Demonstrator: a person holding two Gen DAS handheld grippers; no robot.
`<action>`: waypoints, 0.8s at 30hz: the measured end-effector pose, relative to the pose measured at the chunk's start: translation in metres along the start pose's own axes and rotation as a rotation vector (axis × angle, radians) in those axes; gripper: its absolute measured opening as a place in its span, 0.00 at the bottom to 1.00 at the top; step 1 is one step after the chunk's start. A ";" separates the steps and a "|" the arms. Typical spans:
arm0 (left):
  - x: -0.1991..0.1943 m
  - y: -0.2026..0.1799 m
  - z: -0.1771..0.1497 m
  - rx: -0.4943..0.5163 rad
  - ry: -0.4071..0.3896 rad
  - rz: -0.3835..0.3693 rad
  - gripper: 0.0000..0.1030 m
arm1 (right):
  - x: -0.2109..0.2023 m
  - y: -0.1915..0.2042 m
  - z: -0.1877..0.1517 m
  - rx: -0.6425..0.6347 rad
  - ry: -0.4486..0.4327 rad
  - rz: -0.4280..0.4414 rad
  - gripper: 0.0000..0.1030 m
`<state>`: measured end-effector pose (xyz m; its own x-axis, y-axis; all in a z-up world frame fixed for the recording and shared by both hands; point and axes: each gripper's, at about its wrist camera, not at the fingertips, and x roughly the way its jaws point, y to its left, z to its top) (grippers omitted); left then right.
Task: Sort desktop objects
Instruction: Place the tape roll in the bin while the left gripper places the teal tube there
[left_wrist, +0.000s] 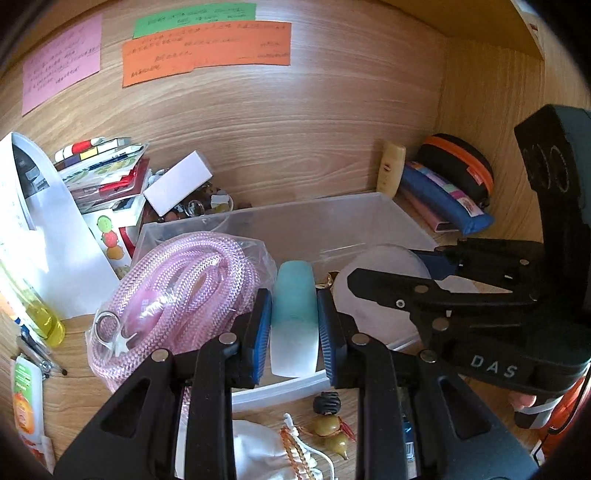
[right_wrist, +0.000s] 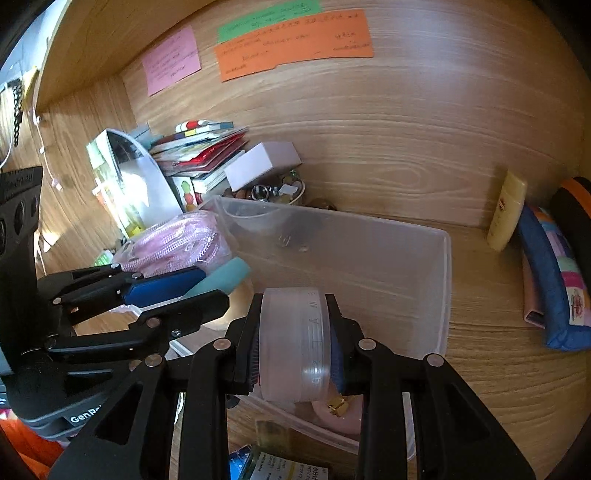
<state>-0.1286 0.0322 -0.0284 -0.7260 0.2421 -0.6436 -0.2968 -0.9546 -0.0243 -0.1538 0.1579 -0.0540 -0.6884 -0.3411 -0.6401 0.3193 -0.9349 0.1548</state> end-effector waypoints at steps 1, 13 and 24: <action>0.000 0.000 0.000 0.003 0.000 0.000 0.24 | 0.000 0.001 -0.001 -0.008 -0.002 -0.006 0.26; -0.007 0.004 0.001 -0.038 -0.002 -0.060 0.24 | -0.009 0.007 -0.004 -0.051 -0.056 -0.067 0.37; -0.043 0.008 0.003 -0.051 -0.084 -0.059 0.39 | -0.027 0.009 0.000 -0.040 -0.090 -0.121 0.68</action>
<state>-0.1012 0.0150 0.0016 -0.7579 0.3101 -0.5740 -0.3107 -0.9452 -0.1004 -0.1318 0.1589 -0.0353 -0.7783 -0.2351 -0.5822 0.2548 -0.9657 0.0493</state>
